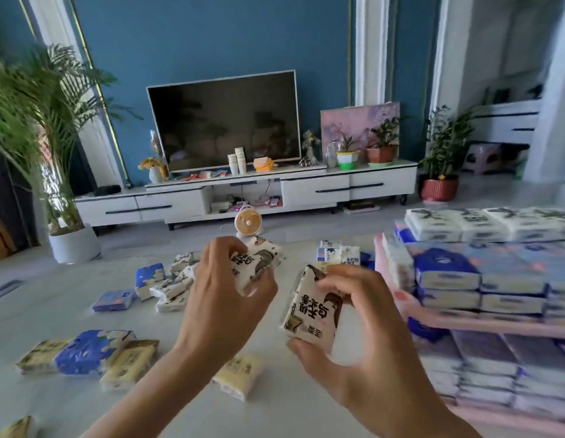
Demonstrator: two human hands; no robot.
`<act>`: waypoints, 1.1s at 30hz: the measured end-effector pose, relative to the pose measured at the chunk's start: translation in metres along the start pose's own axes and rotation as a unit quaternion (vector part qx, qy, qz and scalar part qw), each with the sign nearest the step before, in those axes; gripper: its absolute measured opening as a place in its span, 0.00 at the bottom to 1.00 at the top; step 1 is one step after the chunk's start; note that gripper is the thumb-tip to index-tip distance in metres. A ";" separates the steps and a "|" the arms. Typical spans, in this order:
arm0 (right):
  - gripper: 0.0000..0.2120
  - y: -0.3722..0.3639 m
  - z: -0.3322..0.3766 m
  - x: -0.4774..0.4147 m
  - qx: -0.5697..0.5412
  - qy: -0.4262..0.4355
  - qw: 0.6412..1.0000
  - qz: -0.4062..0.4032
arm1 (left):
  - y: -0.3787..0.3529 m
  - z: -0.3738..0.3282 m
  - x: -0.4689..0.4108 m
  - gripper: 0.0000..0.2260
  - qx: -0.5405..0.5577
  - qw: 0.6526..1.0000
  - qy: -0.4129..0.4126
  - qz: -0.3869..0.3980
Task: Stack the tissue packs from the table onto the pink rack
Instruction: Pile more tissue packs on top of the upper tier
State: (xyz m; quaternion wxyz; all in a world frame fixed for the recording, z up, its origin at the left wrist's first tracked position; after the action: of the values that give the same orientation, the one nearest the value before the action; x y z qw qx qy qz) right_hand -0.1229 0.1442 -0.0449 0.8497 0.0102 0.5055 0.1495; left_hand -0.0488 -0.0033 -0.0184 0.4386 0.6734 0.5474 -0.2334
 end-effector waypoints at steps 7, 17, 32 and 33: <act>0.19 0.123 0.000 -0.064 0.017 -0.033 0.998 -0.048 | -0.042 -0.133 -0.009 0.14 0.091 0.993 -0.074 0.006; 0.15 0.171 -0.065 -0.071 0.157 -0.099 0.976 0.112 | -0.115 -0.158 0.022 0.20 -0.089 0.987 -0.101 0.090; 0.14 0.169 -0.073 -0.070 0.167 -0.078 0.976 0.113 | -0.097 -0.134 0.033 0.20 0.044 0.986 -0.154 0.054; 0.14 0.168 -0.074 -0.069 0.166 -0.077 0.976 0.114 | -0.099 -0.137 0.033 0.20 0.051 0.986 -0.150 0.052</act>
State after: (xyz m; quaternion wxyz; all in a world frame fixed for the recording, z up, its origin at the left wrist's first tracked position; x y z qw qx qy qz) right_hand -0.2580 0.2762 0.0069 0.8500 0.2205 0.4516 0.1577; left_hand -0.1546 0.1315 -0.0086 0.4924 0.6797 0.4268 -0.3368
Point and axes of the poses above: each hand's wrist, its own x-axis away from the middle knuckle, its own y-axis out of the back of the hand, z = x × y, the point moved 5 cm from there along -x, towards the middle knuckle, and after that the axes turned 14 degrees about -z, right-handed, at the moved point
